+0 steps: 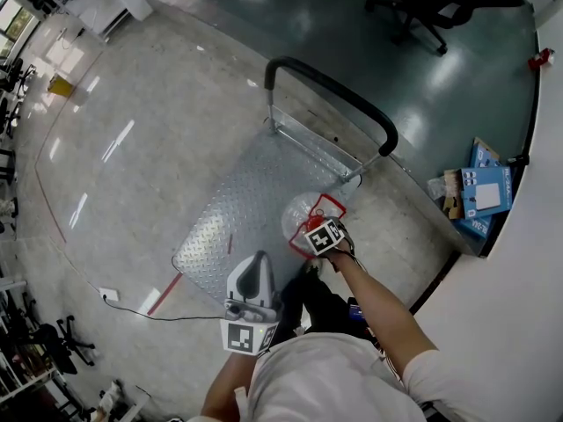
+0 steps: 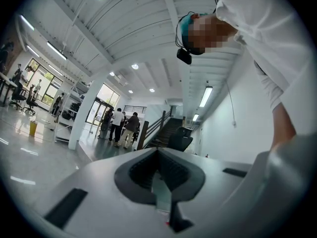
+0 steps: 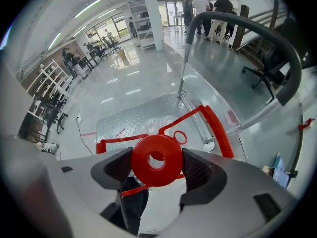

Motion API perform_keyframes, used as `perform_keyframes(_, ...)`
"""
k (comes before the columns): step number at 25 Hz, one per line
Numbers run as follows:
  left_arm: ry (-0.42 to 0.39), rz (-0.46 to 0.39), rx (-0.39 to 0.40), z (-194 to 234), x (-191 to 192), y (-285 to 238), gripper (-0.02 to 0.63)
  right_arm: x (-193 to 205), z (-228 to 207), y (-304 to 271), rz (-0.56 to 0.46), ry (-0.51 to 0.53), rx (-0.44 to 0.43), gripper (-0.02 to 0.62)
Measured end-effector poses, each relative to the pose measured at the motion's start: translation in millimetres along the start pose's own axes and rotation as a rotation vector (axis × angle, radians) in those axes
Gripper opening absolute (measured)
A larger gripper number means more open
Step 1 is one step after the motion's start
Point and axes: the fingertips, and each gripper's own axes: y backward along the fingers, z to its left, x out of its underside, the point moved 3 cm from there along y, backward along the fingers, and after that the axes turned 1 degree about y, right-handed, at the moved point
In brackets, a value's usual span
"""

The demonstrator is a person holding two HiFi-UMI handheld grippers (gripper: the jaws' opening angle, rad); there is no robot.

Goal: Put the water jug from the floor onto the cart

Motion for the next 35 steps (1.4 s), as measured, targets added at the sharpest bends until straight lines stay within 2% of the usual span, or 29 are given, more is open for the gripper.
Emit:
perform_keyframes(14,0.015,-0.023,0.022,-1.0,-3.9,2.0,0.003,-3.1,2.5,24.5,-0.030,-0.012,0.004,0.301)
perform_keyframes(21,0.016,-0.031,0.053,-4.1,-11.4,1.3,0.003,-4.1,7.5,75.1,-0.107,-0.047,0.006,0.296)
perform_keyframes(22,0.014,-0.029,0.059,-5.0,-12.8,2.1,0.003,-5.1,8.3,87.3,-0.133,-0.057,0.022,0.279)
perform_keyframes(24,0.006,-0.029,0.072,-7.0,-16.7,4.2,0.003,-8.2,8.0,115.8,-0.208,-0.086,0.078,0.128)
perform_keyframes(26,-0.021,-0.034,0.088,-11.0,-22.9,5.6,0.003,-11.0,7.7,145.8,-0.301,-0.118,0.130,0.052)
perform_keyframes(30,-0.032,-0.052,0.113,-18.6,-35.0,10.9,0.003,-11.0,14.0,206.1,-0.507,-0.163,0.210,0.012)
perform_keyframes(33,-0.048,-0.068,0.136,-26.5,-44.8,14.2,0.003,-10.1,20.5,257.2,-0.654,-0.194,0.258,0.012)
perform_keyframes(35,-0.053,-0.080,0.152,-33.0,-52.5,16.5,0.003,-10.2,24.6,296.3,-0.789,-0.223,0.302,0.012)
